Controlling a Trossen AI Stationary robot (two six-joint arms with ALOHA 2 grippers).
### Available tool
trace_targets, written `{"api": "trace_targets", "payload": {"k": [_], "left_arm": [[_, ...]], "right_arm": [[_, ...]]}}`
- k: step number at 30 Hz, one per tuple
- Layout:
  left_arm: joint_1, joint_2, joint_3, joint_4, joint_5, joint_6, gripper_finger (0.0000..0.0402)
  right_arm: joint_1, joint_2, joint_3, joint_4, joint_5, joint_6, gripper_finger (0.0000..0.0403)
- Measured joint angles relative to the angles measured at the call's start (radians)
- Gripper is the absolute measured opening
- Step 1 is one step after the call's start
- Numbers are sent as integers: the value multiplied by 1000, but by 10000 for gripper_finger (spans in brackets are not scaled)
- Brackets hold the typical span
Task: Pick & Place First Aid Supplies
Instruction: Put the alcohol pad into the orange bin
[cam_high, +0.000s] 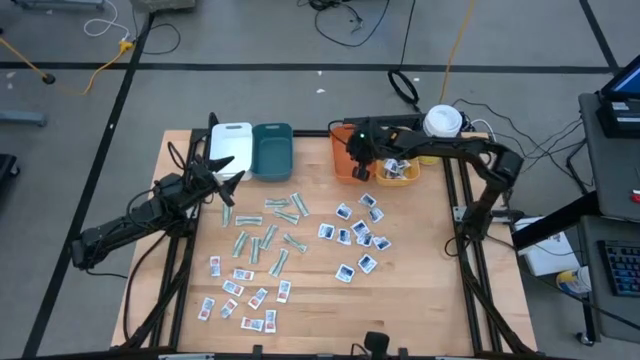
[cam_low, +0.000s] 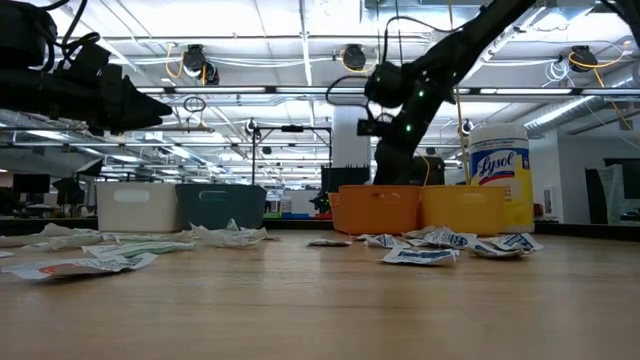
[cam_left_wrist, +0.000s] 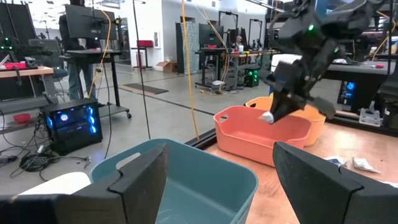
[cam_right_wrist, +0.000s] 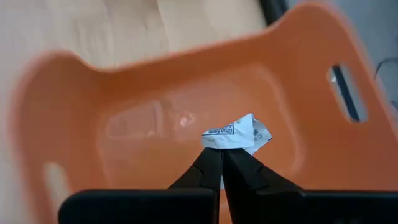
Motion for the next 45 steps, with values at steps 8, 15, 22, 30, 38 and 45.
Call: {"api": "trace_targets", "payload": {"k": [8, 15, 22, 30, 38, 45], "left_arm": [[0, 0, 0, -1, 0, 0, 296], [0, 0, 0, -1, 0, 0, 296], [0, 0, 0, 0, 0, 0, 296], [0, 0, 0, 0, 0, 0, 296], [0, 0, 0, 0, 0, 0, 296], [0, 0, 0, 0, 0, 0, 296]], "right_arm": [[-19, 55, -1, -30, 3, 0, 3], [-18, 50, 0, -40, 2, -1, 36], [-18, 50, 39, -99, 0, 91, 131], [-4, 32, 205, -371, 0, 147, 216], [34, 34, 413, -663, 0, 157, 226], [73, 34, 523, -821, -56, 137, 225]]}}
